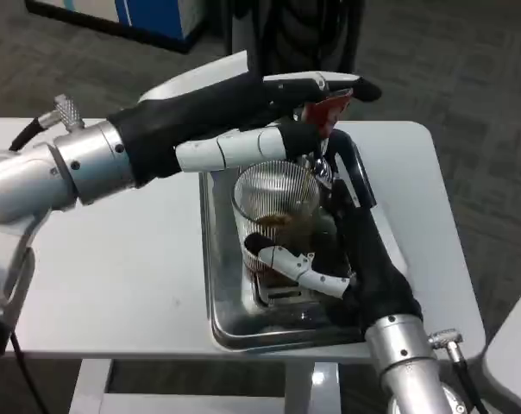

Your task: Grasp the cup under the faucet to collect the drink, then remove the cup.

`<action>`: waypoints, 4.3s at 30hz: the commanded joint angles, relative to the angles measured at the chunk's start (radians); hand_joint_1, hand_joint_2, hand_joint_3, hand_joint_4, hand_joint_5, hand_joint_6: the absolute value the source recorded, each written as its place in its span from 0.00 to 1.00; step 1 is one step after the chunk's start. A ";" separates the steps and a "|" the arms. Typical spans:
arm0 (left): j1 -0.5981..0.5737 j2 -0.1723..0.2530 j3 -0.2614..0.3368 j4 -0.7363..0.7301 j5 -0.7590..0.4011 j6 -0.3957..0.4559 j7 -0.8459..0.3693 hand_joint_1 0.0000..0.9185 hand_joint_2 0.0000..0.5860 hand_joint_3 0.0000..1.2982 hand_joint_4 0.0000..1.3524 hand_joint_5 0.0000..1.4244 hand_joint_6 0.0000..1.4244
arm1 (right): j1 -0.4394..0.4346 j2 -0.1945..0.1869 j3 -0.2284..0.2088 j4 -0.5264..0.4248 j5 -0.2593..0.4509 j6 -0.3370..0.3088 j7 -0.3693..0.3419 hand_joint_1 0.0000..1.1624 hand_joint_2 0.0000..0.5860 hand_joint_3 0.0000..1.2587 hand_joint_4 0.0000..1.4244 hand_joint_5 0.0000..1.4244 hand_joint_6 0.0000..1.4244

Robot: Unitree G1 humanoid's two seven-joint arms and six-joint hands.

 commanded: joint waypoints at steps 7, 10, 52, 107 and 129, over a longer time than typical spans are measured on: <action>0.047 0.033 -0.028 0.028 0.093 0.046 -0.001 0.00 0.14 0.13 0.04 0.06 0.00 | 0.036 0.010 0.014 -0.004 0.010 0.026 0.018 0.67 0.24 0.00 0.13 0.14 0.15; 0.050 0.033 -0.027 0.026 0.094 0.048 0.001 0.00 0.14 0.13 0.04 0.06 0.00 | 0.036 0.011 0.015 -0.003 0.010 0.025 0.017 0.67 0.24 0.00 0.13 0.14 0.15; 0.053 0.037 -0.023 0.010 0.104 0.059 0.008 0.00 0.14 0.14 0.04 0.06 0.00 | 0.039 0.019 0.012 -0.003 0.011 0.023 0.016 0.67 0.26 0.00 0.13 0.15 0.15; 0.091 0.080 -0.036 -0.105 0.172 0.081 0.073 0.00 0.14 0.15 0.05 0.06 0.00 | 0.062 0.018 0.010 -0.042 0.011 0.032 0.024 0.65 0.27 0.00 0.14 0.15 0.15; 0.217 0.056 0.043 -0.224 0.244 0.105 0.320 0.00 0.13 0.00 0.00 0.00 0.00 | 0.071 0.012 0.006 -0.062 0.009 0.040 0.033 0.65 0.27 0.00 0.14 0.15 0.15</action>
